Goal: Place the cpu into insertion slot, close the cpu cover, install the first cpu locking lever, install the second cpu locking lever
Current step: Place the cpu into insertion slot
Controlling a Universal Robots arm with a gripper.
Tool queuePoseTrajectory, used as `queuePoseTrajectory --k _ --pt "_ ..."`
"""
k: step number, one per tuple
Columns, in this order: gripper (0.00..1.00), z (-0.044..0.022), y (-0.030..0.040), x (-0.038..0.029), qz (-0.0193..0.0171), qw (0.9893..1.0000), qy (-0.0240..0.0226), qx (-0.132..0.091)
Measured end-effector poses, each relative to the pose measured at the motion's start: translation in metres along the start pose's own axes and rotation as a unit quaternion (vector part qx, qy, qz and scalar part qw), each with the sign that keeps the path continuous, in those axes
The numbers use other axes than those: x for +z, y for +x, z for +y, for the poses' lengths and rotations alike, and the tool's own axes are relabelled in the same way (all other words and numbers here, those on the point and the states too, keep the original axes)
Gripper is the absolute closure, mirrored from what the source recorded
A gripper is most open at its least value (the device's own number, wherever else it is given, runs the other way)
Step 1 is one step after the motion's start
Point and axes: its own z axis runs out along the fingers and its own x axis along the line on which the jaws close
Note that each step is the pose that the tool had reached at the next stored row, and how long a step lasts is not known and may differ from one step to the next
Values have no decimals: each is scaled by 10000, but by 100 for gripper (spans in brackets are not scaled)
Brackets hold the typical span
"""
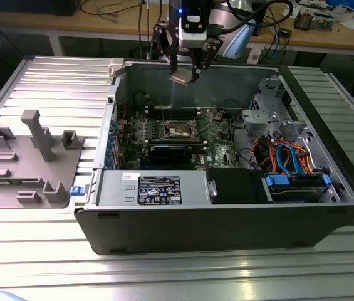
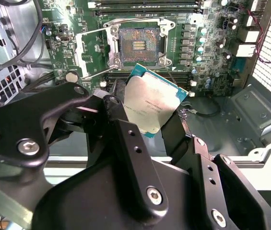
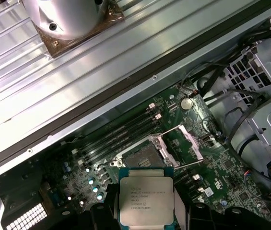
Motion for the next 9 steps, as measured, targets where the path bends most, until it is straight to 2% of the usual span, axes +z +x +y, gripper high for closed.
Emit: queuePoseTrajectory --k 4,9 --pt "45 0 0 6 -9 10000 2 75" --pt "45 -2 0 26 -46 9987 3 511"
